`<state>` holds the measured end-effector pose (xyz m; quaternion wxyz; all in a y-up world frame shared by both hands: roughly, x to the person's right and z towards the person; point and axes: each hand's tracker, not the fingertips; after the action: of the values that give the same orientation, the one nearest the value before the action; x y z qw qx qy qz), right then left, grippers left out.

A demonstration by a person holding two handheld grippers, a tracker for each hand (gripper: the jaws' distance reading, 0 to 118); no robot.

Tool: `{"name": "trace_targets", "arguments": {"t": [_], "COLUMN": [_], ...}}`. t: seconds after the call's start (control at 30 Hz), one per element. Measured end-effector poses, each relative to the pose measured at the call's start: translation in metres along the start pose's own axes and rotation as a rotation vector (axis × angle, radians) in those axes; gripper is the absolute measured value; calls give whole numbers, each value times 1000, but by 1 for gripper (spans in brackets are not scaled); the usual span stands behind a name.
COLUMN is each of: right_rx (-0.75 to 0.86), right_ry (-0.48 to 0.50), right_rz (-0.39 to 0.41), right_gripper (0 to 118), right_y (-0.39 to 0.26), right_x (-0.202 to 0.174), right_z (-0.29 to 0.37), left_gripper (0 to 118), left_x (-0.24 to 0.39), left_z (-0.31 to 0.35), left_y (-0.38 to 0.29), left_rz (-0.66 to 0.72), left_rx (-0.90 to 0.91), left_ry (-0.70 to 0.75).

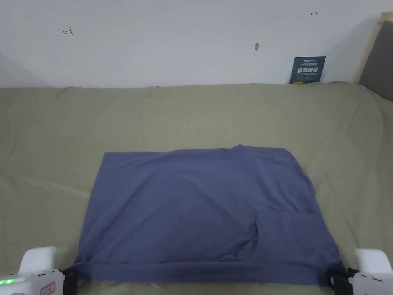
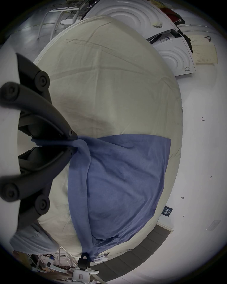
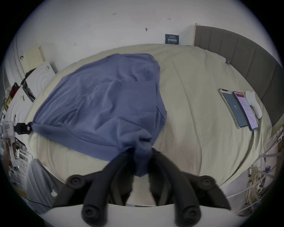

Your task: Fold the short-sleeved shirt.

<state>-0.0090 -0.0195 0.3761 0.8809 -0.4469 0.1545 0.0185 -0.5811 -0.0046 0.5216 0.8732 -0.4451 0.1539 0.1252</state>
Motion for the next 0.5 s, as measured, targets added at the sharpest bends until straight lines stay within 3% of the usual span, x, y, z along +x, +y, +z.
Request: {"name": "trace_targets", "arguments": {"t": [0.03, 0.5], "right_rx": [27, 67], "right_ry": [30, 23], "right_rz": [-17, -13], "right_gripper": [9, 8], "right_y": [-1, 20], "right_x": [-2, -7], "right_z": [6, 30], "left_gripper": [4, 4], "left_x": [0, 0], "left_z": [0, 12], "left_y": [0, 22], "left_rz": [-4, 6], "left_rx": [0, 43], "left_ry": [0, -14]}}
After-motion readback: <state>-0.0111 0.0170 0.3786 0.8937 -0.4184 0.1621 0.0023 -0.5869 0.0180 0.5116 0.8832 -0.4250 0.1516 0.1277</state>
